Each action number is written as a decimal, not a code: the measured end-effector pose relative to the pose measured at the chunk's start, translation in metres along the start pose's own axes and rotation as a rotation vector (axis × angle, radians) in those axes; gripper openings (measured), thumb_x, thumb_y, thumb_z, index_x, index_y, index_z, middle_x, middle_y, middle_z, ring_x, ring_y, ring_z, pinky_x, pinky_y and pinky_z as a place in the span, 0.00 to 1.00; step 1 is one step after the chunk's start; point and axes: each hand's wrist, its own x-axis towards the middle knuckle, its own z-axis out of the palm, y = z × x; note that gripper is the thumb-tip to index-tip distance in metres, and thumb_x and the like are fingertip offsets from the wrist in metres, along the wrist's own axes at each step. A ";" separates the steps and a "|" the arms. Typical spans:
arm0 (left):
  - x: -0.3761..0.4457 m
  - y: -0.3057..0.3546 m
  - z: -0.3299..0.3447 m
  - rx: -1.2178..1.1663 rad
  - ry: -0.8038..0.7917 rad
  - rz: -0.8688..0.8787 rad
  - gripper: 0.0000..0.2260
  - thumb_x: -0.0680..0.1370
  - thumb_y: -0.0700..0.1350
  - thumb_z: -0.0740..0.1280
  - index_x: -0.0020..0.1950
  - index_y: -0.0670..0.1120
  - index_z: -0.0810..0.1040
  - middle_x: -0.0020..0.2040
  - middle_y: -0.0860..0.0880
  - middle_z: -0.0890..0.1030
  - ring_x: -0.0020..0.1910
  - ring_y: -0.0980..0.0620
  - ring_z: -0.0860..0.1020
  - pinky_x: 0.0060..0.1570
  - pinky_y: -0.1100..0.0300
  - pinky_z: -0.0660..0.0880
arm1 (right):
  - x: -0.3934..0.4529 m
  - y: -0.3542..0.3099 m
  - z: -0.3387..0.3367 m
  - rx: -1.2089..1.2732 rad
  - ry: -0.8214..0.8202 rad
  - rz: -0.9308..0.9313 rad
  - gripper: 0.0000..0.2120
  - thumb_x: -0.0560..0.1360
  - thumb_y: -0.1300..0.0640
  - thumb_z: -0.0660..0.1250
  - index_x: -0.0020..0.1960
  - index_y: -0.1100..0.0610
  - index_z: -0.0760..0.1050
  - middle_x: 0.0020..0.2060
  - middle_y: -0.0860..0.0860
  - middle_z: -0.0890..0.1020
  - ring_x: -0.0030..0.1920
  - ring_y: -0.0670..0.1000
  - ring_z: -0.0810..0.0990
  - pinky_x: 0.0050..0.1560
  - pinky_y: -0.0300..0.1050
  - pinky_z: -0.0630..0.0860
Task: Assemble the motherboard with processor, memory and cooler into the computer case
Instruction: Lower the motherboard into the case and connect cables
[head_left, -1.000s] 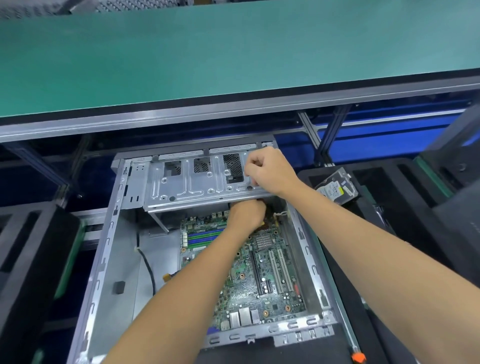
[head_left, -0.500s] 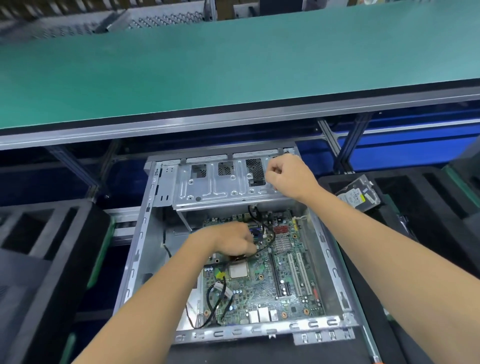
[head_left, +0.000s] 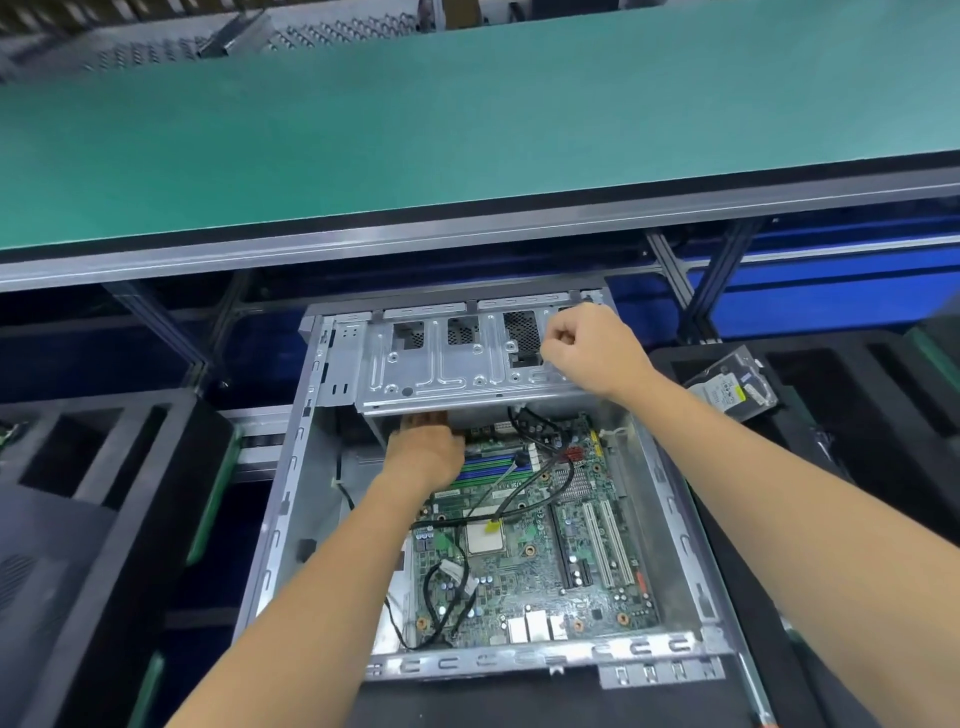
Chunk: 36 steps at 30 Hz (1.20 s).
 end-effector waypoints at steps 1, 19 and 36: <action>0.002 0.000 0.002 -0.012 -0.051 -0.035 0.24 0.82 0.54 0.49 0.71 0.40 0.67 0.75 0.39 0.61 0.72 0.39 0.60 0.68 0.47 0.61 | 0.000 0.000 0.000 0.000 0.000 0.001 0.09 0.71 0.59 0.64 0.34 0.60 0.77 0.29 0.55 0.79 0.29 0.49 0.70 0.33 0.41 0.69; 0.013 -0.002 0.014 -0.064 0.031 0.165 0.21 0.81 0.56 0.47 0.67 0.50 0.71 0.67 0.44 0.71 0.70 0.42 0.63 0.72 0.40 0.46 | -0.001 -0.002 0.001 -0.033 -0.007 -0.002 0.08 0.70 0.58 0.64 0.33 0.58 0.76 0.27 0.53 0.78 0.29 0.48 0.70 0.33 0.41 0.69; -0.031 0.015 0.017 0.266 0.029 0.589 0.55 0.62 0.68 0.73 0.77 0.49 0.45 0.72 0.48 0.55 0.71 0.44 0.56 0.71 0.44 0.54 | -0.004 -0.006 -0.001 -0.063 -0.013 -0.022 0.09 0.71 0.57 0.64 0.32 0.54 0.75 0.26 0.46 0.75 0.31 0.47 0.71 0.36 0.43 0.71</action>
